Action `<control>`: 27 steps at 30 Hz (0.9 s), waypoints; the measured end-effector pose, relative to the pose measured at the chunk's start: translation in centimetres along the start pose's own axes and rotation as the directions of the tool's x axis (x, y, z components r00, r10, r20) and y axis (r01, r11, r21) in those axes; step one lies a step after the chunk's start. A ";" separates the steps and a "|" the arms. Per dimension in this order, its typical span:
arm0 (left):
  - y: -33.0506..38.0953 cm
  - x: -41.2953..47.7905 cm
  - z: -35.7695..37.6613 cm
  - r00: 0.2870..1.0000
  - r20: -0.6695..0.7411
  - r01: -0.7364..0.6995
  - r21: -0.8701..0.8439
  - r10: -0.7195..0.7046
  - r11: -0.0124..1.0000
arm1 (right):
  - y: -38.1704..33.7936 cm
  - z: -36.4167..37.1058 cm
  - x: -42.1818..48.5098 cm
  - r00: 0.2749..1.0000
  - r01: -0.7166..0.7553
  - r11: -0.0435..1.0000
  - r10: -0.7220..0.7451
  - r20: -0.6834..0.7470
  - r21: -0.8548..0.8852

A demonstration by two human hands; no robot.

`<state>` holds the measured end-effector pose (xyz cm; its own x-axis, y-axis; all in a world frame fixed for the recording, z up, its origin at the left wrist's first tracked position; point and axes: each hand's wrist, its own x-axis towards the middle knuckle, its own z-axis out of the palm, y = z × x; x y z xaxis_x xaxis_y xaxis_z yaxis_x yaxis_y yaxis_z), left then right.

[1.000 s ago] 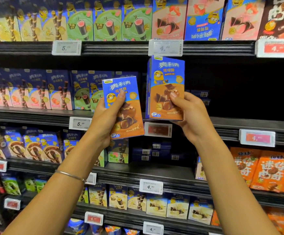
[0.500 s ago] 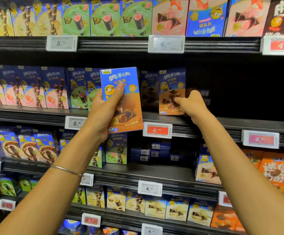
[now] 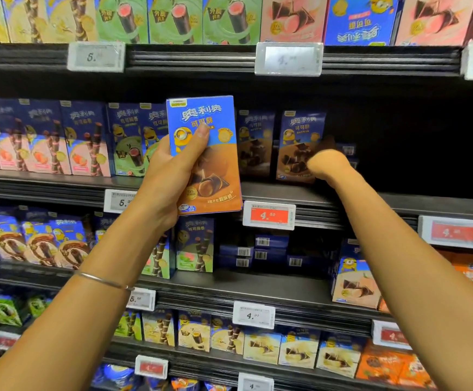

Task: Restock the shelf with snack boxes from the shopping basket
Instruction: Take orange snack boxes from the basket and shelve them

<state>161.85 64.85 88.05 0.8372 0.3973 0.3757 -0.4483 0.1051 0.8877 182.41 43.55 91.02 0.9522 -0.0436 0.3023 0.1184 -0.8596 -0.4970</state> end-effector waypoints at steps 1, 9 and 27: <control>0.0 0.1 0.1 1.000 0.008 -0.005 0.001 0.005 1.000 | -0.2 0.0 0.2 1.000 0.007 1.000 -0.007 0.008 -0.023; 0.3 0.4 0.5 0.999 0.041 -0.012 -0.007 0.012 1.000 | -1.5 1.1 1.6 1.000 0.010 0.996 -0.010 -0.001 0.088; 1.0 -0.4 1.3 0.999 0.035 -0.007 0.002 0.006 1.000 | -3.3 -1.7 -11.5 0.913 0.321 0.594 -0.402 -0.073 0.737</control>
<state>161.44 63.60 89.15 0.8448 0.3657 0.3906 -0.4530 0.1004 0.8858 170.60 45.98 90.55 0.8008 0.2686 0.5353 0.5837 -0.1495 -0.7981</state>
